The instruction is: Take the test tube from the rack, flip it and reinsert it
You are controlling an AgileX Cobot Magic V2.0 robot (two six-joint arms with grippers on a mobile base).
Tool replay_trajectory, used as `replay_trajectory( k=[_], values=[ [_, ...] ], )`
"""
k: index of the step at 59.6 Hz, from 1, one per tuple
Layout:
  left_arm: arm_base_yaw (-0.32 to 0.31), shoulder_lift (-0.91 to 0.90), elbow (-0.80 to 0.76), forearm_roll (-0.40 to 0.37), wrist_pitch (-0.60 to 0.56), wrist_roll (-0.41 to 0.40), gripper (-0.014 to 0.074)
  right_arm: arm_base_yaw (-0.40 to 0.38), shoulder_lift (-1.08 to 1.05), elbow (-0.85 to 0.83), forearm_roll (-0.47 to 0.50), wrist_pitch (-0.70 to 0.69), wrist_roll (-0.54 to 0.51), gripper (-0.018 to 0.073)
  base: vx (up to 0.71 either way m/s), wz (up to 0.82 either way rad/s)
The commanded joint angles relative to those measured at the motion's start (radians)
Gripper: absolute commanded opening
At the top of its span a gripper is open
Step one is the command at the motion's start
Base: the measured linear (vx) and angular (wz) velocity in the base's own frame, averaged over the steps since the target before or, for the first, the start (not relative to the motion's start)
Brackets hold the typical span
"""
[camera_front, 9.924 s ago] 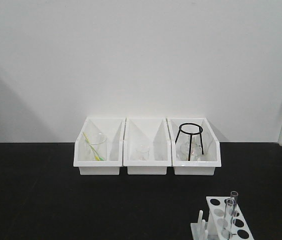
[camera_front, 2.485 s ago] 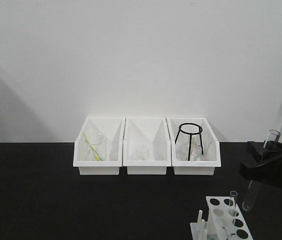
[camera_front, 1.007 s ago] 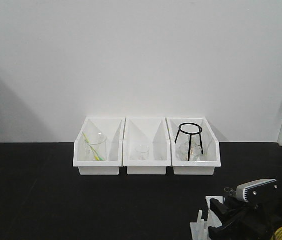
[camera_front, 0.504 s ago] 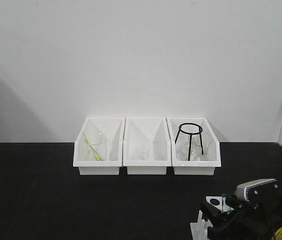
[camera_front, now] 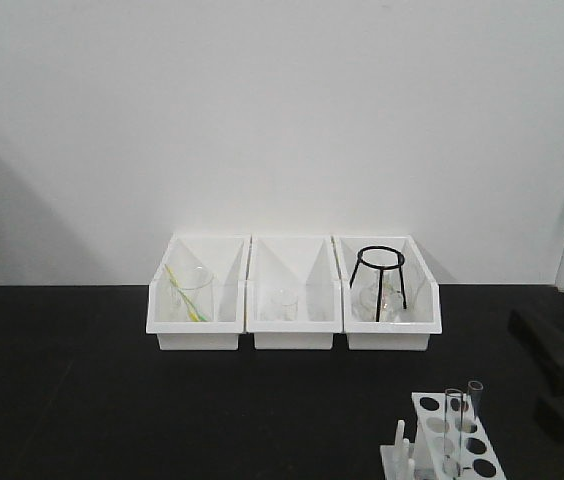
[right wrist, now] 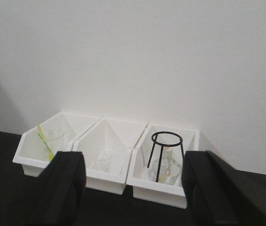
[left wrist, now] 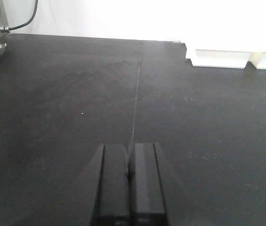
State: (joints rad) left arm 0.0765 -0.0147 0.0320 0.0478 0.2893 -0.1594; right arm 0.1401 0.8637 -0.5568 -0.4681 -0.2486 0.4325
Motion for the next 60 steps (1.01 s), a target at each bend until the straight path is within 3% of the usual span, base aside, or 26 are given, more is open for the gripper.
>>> replay_trajectory(
  k=[1,25,32,39,44,53,60],
  values=[
    [-0.007,-0.011,0.000,-0.004,-0.087,0.000,-0.0006,0.000,-0.077,-0.028,0.008,0.029,0.005,0.0512,0.00,0.00],
    [-0.007,-0.011,0.000,-0.004,-0.087,0.000,-0.0006,0.000,-0.183,-0.028,0.004,0.143,0.003,0.0506,0.00,0.00],
    [-0.007,-0.011,0.000,-0.004,-0.087,0.000,-0.0006,-0.001,-0.183,-0.028,0.004,0.174,0.001,0.0462,0.00,0.00],
    [-0.007,-0.011,0.000,-0.004,-0.087,0.000,-0.0006,-0.001,-0.190,-0.028,0.017,0.193,-0.013,0.0363,0.00,0.00],
    [-0.007,-0.011,0.000,-0.004,-0.087,0.000,-0.0006,-0.001,-0.220,-0.013,0.109,0.179,-0.126,0.0263,0.00,0.00],
    [-0.007,-0.011,0.000,-0.004,-0.087,0.000,-0.0006,-0.002,-0.352,0.139,0.397,0.089,-0.490,-0.0004,0.00,0.00],
    [-0.007,-0.011,0.000,-0.004,-0.087,0.000,-0.0006,-0.002,-0.503,0.288,0.518,0.065,-0.586,-0.0014,0.00,0.00]
  ],
)
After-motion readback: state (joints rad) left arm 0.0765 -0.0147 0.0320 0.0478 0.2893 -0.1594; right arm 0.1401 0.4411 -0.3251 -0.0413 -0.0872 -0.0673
